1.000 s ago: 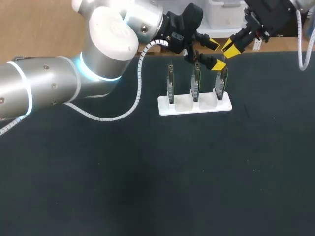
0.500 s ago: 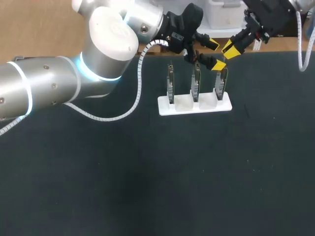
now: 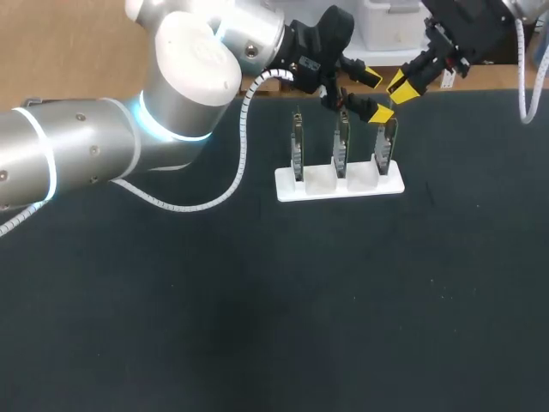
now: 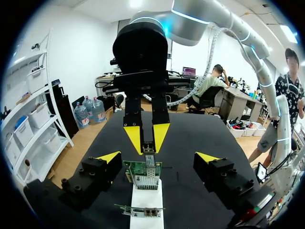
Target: Pick up the optical module with the left hand, and insert it into the network port with the right hand.
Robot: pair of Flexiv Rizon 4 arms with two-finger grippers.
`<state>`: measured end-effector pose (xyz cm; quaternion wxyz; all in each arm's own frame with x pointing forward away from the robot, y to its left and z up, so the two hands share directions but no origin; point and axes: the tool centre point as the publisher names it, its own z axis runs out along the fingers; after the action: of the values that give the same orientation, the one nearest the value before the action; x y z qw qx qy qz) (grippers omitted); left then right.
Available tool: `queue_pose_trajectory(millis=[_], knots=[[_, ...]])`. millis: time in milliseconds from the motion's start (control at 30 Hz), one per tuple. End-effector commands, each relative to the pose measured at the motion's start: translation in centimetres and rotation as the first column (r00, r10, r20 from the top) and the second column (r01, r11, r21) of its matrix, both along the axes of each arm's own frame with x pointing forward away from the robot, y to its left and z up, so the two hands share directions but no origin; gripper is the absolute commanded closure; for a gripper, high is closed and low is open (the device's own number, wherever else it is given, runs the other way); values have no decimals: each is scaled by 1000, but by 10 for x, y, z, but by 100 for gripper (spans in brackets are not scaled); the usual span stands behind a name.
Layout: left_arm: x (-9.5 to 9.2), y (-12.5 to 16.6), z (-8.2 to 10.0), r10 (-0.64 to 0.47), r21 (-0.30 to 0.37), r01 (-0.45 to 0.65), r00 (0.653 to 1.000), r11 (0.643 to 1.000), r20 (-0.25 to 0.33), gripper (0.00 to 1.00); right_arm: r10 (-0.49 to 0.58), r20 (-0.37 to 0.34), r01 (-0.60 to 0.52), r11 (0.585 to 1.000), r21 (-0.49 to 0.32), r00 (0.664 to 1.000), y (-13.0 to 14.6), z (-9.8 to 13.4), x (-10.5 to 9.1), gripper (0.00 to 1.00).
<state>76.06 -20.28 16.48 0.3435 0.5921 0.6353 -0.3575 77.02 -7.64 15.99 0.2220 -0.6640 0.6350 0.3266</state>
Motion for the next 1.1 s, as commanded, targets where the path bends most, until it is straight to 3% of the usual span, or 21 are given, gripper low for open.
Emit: queue_pose_trajectory(millis=[33,1100], knots=[[1,-1,1,0,7,0,1000,1000,-3,0,-3,3,3,1000,-4,1000,1,-3,-4,100],[1,-1,1,0,7,0,1000,1000,-3,0,15,6,-15,999,-40,1000,-1,-11,-7,98]])
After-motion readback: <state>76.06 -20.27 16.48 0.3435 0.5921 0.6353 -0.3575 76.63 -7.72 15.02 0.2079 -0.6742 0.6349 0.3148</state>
